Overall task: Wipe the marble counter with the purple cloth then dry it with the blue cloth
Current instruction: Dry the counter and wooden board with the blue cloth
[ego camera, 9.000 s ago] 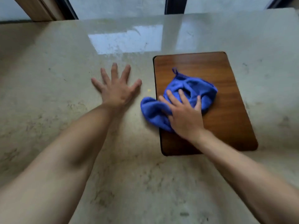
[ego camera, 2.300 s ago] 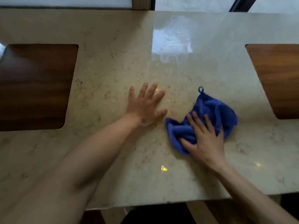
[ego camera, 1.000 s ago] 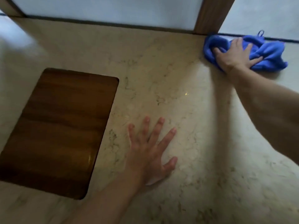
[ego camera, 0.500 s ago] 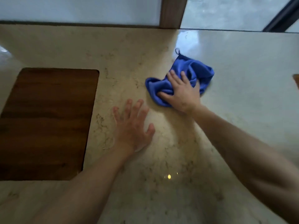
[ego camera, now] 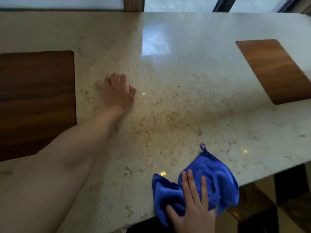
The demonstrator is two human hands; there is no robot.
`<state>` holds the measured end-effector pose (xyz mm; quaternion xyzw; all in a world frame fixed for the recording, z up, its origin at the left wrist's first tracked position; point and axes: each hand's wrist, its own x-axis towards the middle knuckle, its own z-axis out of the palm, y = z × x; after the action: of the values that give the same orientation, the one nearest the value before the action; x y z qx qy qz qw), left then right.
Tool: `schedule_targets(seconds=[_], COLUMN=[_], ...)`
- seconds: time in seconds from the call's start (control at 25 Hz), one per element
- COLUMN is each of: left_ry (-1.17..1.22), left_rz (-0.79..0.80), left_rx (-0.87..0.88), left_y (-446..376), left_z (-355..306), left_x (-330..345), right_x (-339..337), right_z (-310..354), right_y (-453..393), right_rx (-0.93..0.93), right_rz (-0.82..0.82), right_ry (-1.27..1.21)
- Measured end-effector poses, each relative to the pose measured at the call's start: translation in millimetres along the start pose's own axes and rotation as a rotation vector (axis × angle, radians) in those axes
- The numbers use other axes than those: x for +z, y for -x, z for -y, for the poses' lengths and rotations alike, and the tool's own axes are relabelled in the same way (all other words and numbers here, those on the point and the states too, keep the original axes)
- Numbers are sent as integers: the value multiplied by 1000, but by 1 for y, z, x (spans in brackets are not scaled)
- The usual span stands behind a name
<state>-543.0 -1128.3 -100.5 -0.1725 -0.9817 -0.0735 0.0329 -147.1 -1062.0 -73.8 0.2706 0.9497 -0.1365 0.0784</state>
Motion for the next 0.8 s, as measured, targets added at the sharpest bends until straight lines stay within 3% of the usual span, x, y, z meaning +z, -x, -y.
schedule_targets(seconds=[0.16,0.32,0.48,0.6,0.8], left_ry=[43,32,-31,-8,-34], left_rz=[110,199,354,341,278], left_rx=[0,48,-104,-139,-128], left_y=[2,-18,-62,-76,-71], left_z=[0,47,128,170,174], left_x=[-13,-36,-53,-46,-35], right_x=[12,16,12,-3,-28], right_z=[36,83,107,144,216], right_y=[-2,-46,-101,-193,-377], right_rx=[104,-45,-128,-152,-156], right_rz=[61,36,-7,-17,-38], right_ry=[3,94,44,46,21])
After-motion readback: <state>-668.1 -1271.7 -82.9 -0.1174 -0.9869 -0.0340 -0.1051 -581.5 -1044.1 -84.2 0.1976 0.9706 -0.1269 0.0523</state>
